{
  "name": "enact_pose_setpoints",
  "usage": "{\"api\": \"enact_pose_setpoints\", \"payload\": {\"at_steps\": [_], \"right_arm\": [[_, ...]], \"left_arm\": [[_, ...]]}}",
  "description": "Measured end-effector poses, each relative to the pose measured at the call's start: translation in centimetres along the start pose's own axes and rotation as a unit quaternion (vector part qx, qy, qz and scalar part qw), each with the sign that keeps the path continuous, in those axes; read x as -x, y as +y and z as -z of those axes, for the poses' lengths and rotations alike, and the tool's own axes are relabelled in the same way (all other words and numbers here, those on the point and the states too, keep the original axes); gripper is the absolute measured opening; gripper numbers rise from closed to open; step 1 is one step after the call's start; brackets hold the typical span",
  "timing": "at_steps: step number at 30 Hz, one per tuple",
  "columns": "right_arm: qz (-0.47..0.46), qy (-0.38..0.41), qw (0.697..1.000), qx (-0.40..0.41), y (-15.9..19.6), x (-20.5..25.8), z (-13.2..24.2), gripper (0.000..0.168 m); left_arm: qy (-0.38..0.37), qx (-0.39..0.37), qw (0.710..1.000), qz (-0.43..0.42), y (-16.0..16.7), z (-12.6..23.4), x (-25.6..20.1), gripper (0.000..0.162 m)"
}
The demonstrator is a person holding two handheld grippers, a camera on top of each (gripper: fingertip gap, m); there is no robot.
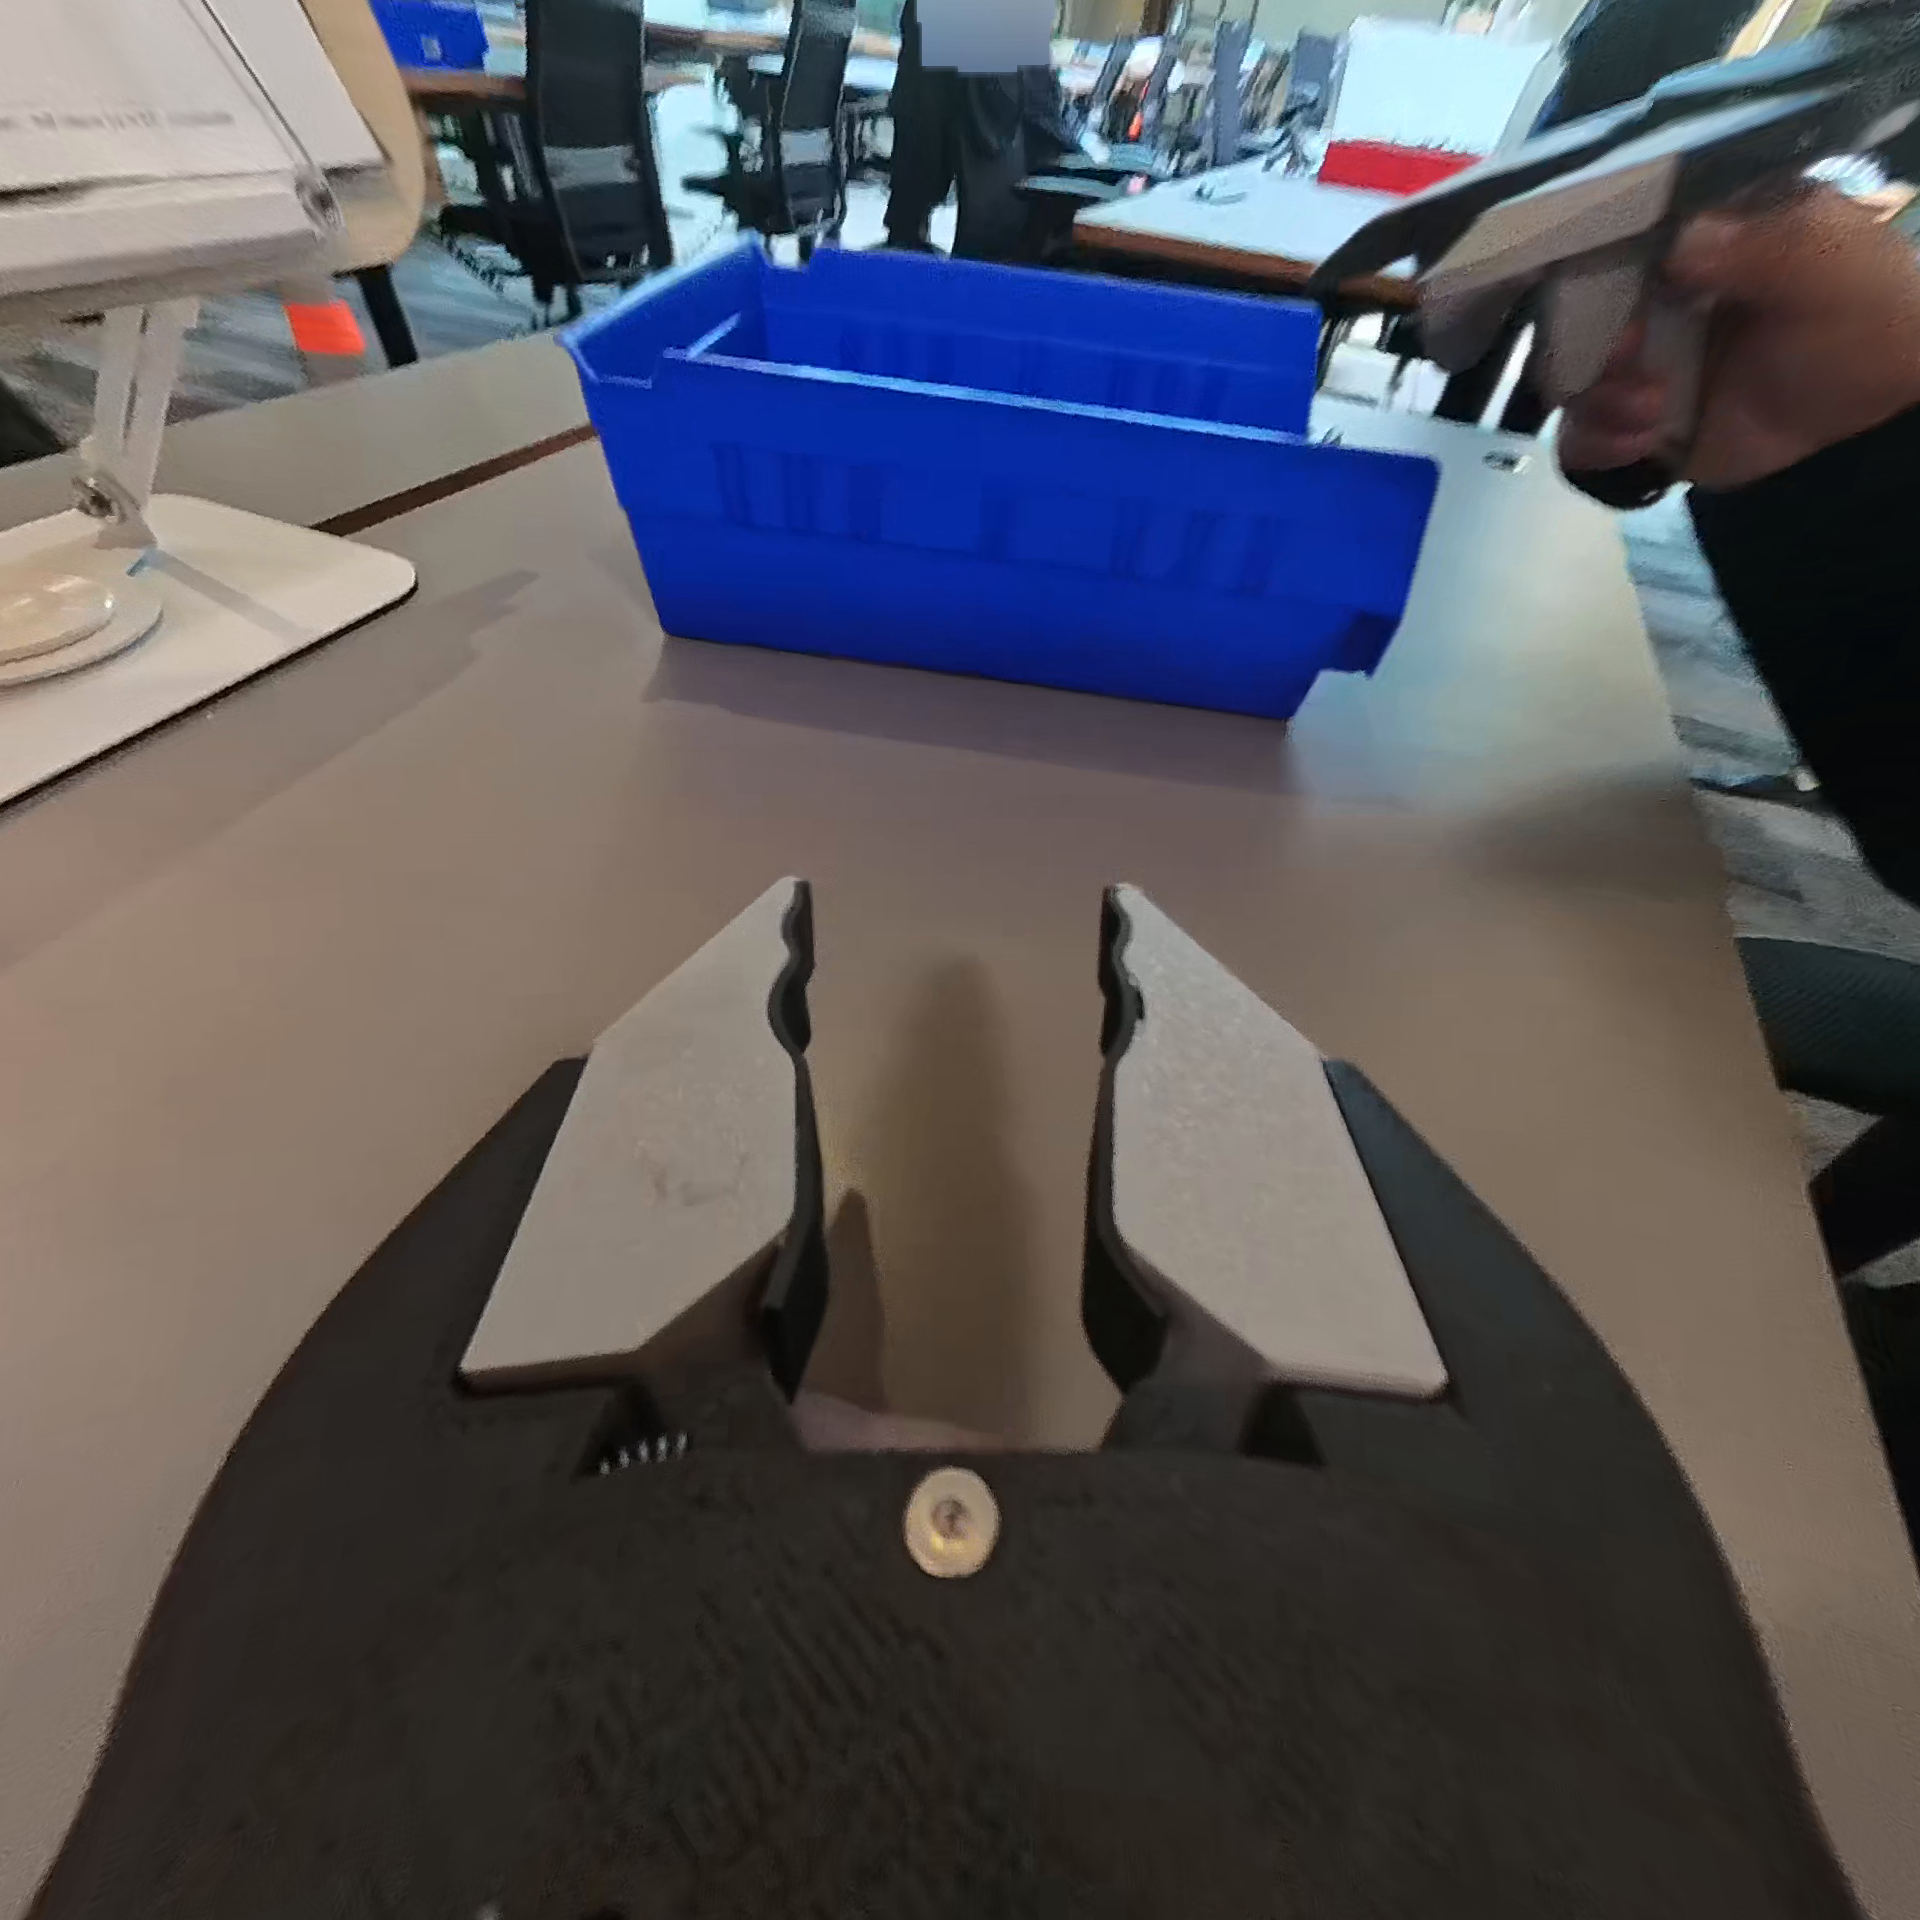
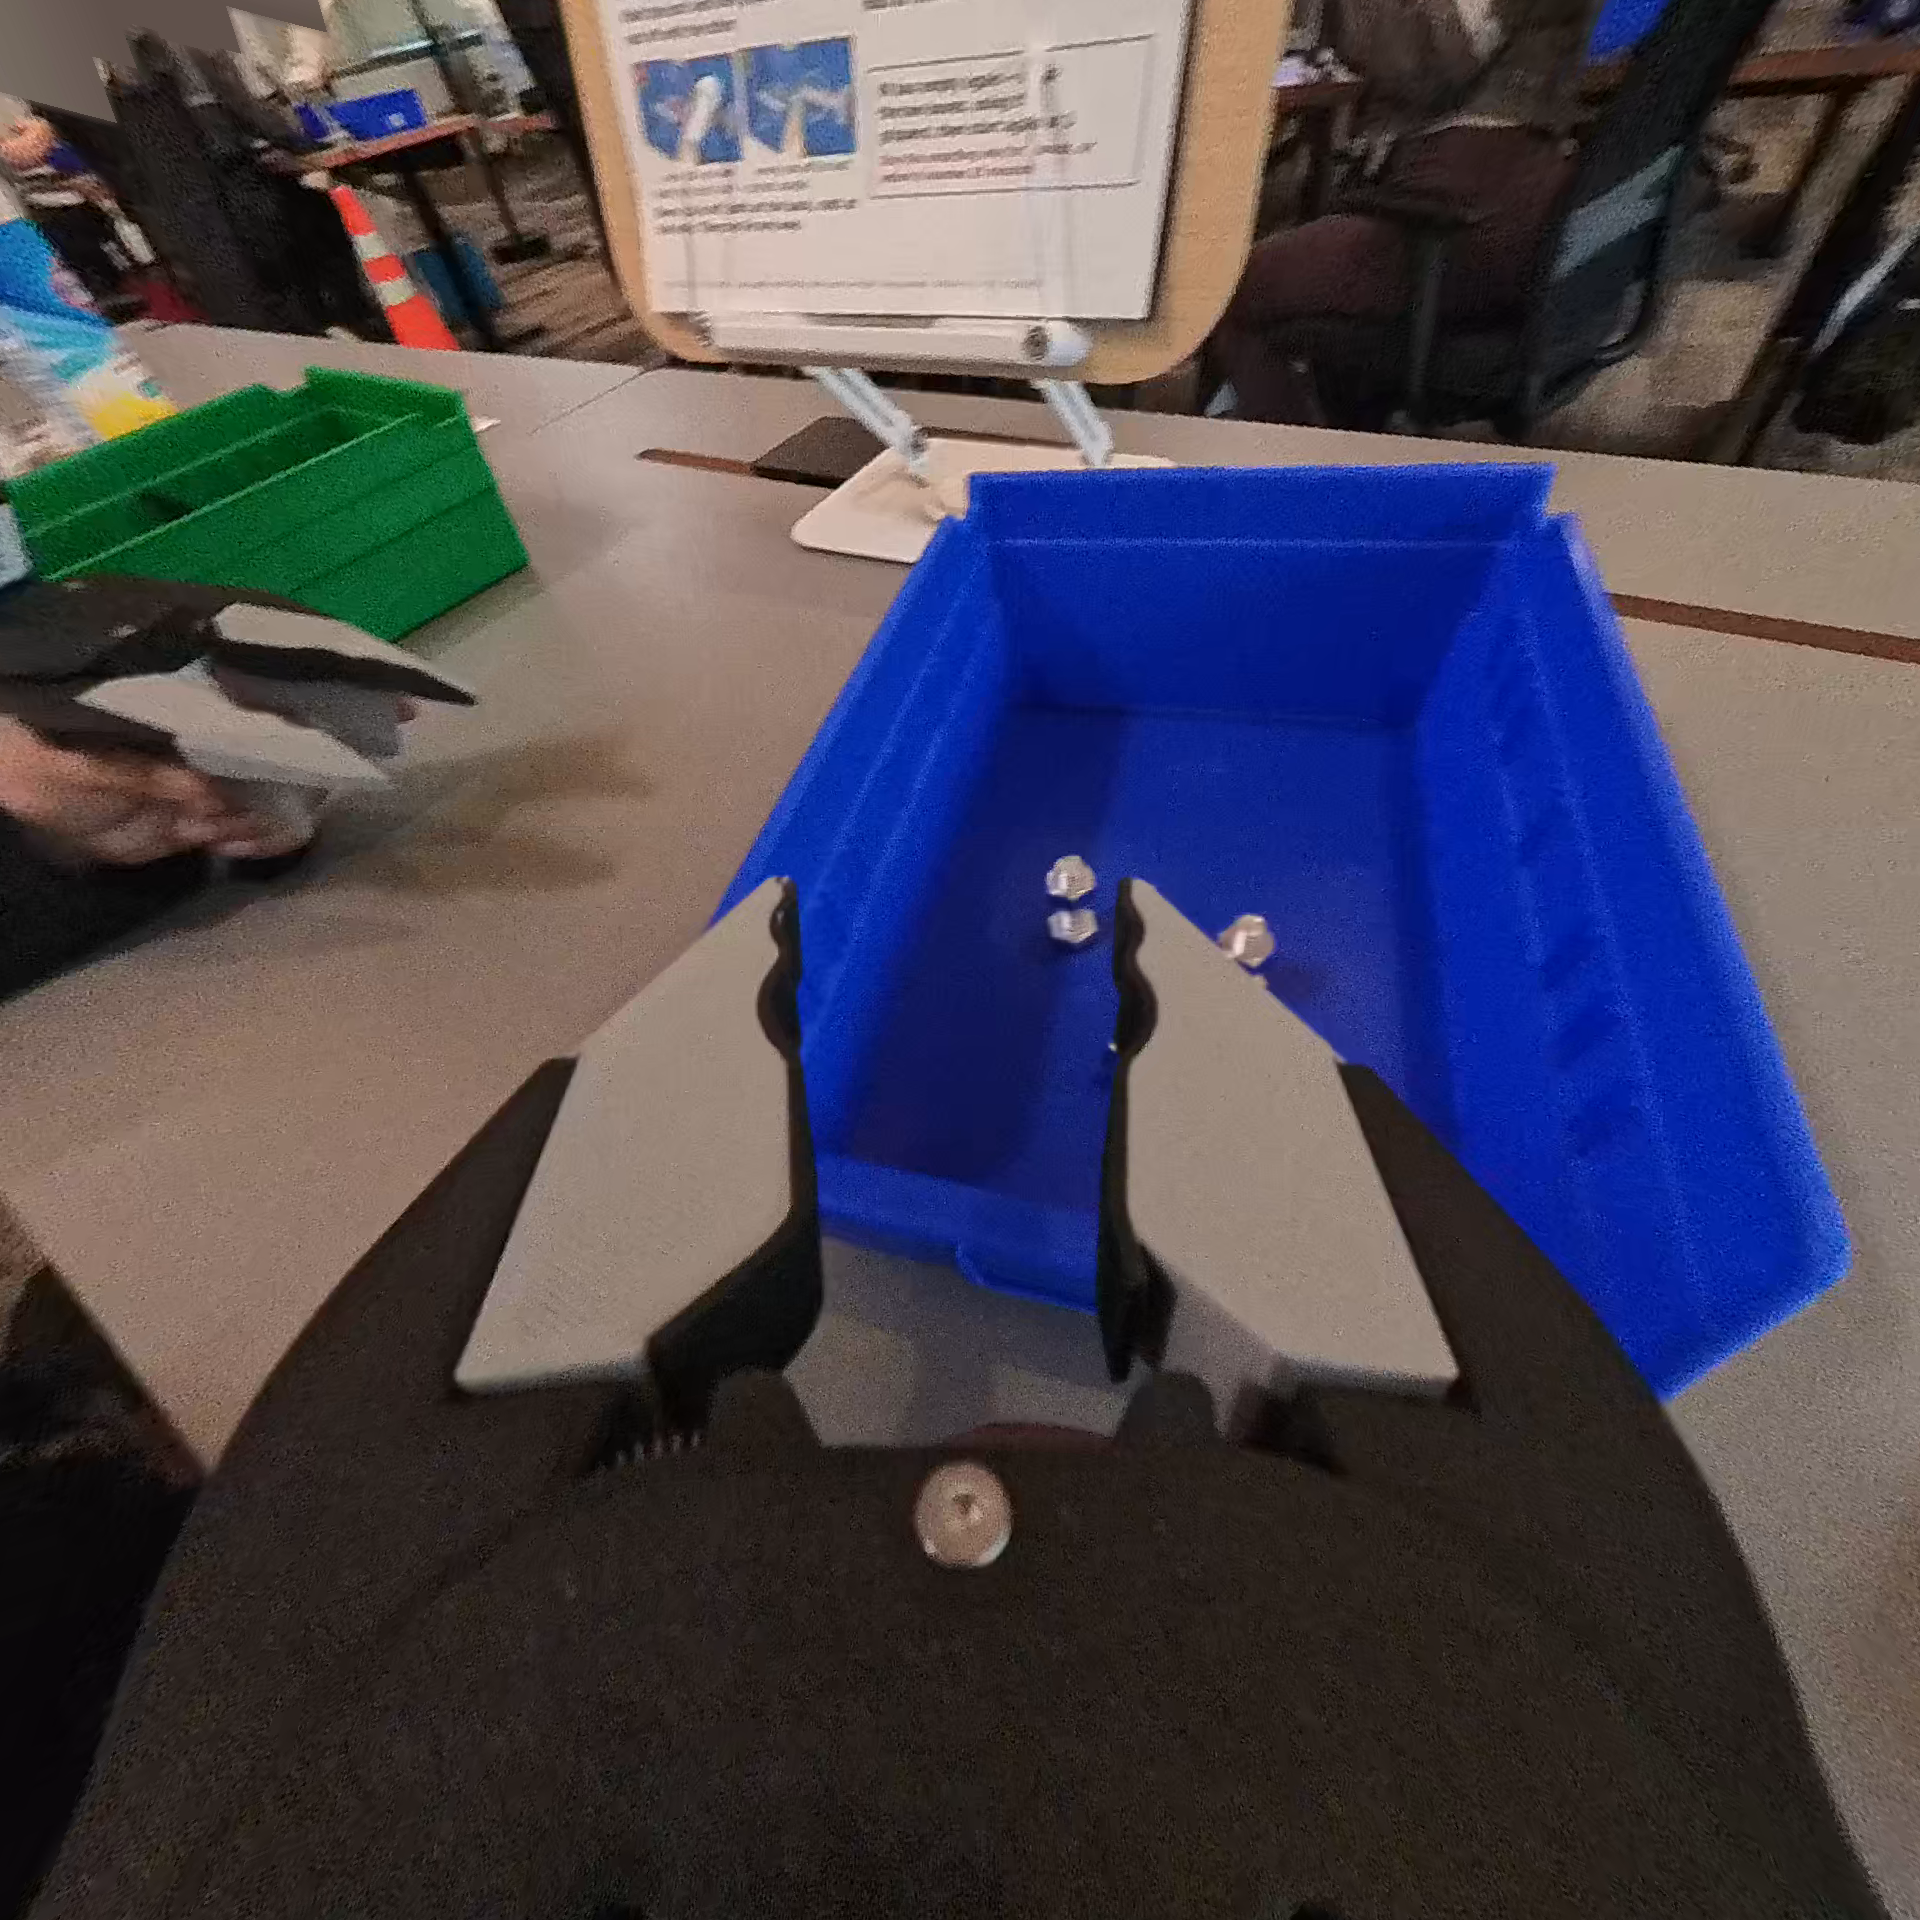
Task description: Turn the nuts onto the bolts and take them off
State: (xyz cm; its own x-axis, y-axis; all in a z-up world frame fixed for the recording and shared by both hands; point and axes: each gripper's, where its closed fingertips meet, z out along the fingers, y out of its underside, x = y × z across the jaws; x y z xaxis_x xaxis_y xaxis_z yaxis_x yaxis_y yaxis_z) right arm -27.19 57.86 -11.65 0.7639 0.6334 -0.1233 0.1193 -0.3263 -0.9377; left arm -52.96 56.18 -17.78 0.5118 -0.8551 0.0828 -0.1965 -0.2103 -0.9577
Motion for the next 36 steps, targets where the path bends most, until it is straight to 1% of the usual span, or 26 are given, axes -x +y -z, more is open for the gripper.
{"api": "enact_pose_setpoints", "payload": {"at_steps": [1, 2, 3, 4, 6, 8, 10, 12, 13, 14, 16, 18, 20, 21, 22, 23, 24, 25, 26, 27, 29, 30, 32, 34, 36], "right_arm": [[0.010, -0.031, 0.999, 0.005, 0.4, 1.3, 0.3, 0.061], [0.021, -0.063, 0.998, 0.010, 0.8, 2.8, 0.6, 0.063], [0.028, -0.093, 0.995, 0.013, 1.1, 4.2, 0.9, 0.064], [0.025, -0.111, 0.993, 0.010, 1.3, 5.3, 1.1, 0.065], [0.007, -0.115, 0.993, 0.010, 1.9, 6.4, 0.9, 0.069], [0.023, -0.101, 0.994, 0.029, 3.1, 7.3, 0.6, 0.070], [0.065, -0.049, 0.996, 0.040, 4.0, 7.2, 0.2, 0.071], [0.084, -0.001, 0.996, 0.039, 4.6, 7.0, -0.3, 0.071], [0.080, 0.009, 0.996, 0.036, 4.9, 7.1, -0.8, 0.071], [0.072, 0.012, 0.997, 0.037, 5.2, 7.3, -1.3, 0.073], [0.060, 0.026, 0.996, 0.058, 6.3, 7.2, -2.4, 0.083], [0.078, 0.048, 0.994, 0.066, 6.7, 6.9, -3.5, 0.083], [0.107, 0.088, 0.986, 0.091, 7.4, 5.6, -4.6, 0.087], [0.118, 0.112, 0.981, 0.103, 7.7, 4.8, -5.0, 0.087], [0.124, 0.126, 0.978, 0.113, 7.9, 4.2, -5.4, 0.087], [0.130, 0.135, 0.975, 0.121, 8.1, 3.8, -5.7, 0.079], [0.154, 0.158, 0.968, 0.120, 7.7, 3.0, -5.5, 0.036], [0.183, 0.133, 0.966, 0.121, 7.6, 3.9, -5.6, 0.001], [0.177, 0.137, 0.965, 0.137, 7.8, 4.0, -5.5, 0.002], [0.172, 0.121, 0.965, 0.155, 7.9, 4.7, -5.5, 0.003], [0.181, 0.114, 0.962, 0.169, 7.7, 6.6, -6.1, 0.003], [0.183, 0.103, 0.963, 0.170, 7.9, 8.2, -6.9, 0.006], [0.185, 0.086, 0.966, 0.155, 7.6, 12.1, -9.0, 0.011], [0.182, 0.075, 0.969, 0.150, 7.3, 16.0, -11.2, 0.014], [0.184, 0.078, 0.970, 0.141, 7.0, 19.8, -13.5, 0.014]], "left_arm": [[-0.009, 0.014, 1.000, 0.001, 0.5, 0.1, -0.3, 0.061], [-0.018, 0.029, 0.999, 0.008, 1.0, 0.2, -0.9, 0.072], [-0.029, 0.044, 0.999, 0.014, 1.6, 0.6, -1.5, 0.078], [-0.053, 0.054, 0.997, 0.012, 2.1, 1.2, -1.8, 0.077], [-0.136, 0.048, 0.990, -0.004, 2.2, 3.6, -1.3, 0.074], [-0.187, 0.028, 0.982, 0.000, 1.4, 6.8, -1.8, 0.074], [-0.240, 0.016, 0.971, 0.018, 0.6, 10.5, -1.7, 0.074], [-0.320, 0.011, 0.947, 0.023, 0.3, 14.9, -0.2, 0.075], [-0.358, 0.007, 0.933, 0.031, 0.4, 17.2, 0.7, 0.075], [-0.391, 0.005, 0.920, 0.040, 0.7, 19.4, 1.5, 0.076], [-0.443, 0.022, 0.895, 0.056, 2.2, 22.9, 3.5, 0.077], [-0.489, 0.049, 0.868, 0.066, 4.1, 25.4, 6.1, 0.078], [-0.494, 0.094, 0.859, 0.099, 6.5, 25.8, 8.5, 0.084], [-0.484, 0.107, 0.861, 0.114, 7.4, 25.4, 9.4, 0.078], [-0.467, 0.116, 0.869, 0.115, 7.9, 24.7, 9.9, 0.047], [-0.456, 0.114, 0.877, 0.100, 7.6, 24.2, 10.1, 0.027], [-0.468, 0.131, 0.871, 0.072, 7.5, 24.3, 10.5, 0.001], [-0.466, 0.159, 0.868, 0.055, 7.7, 24.4, 10.6, 0.001], [-0.454, 0.132, 0.879, 0.065, 6.9, 24.4, 10.3, 0.000], [-0.447, 0.109, 0.885, 0.067, 5.9, 24.8, 9.8, 0.000], [-0.442, 0.064, 0.892, 0.064, 3.3, 26.0, 8.9, 0.001], [-0.439, 0.053, 0.894, 0.067, 2.1, 26.5, 8.5, 0.001], [-0.440, 0.041, 0.896, 0.044, -0.2, 27.2, 7.7, 0.002], [-0.430, -0.013, 0.901, 0.044, -3.1, 27.7, 6.8, 0.001], [-0.416, -0.058, 0.906, 0.045, -6.1, 28.8, 5.7, 0.002]]}}
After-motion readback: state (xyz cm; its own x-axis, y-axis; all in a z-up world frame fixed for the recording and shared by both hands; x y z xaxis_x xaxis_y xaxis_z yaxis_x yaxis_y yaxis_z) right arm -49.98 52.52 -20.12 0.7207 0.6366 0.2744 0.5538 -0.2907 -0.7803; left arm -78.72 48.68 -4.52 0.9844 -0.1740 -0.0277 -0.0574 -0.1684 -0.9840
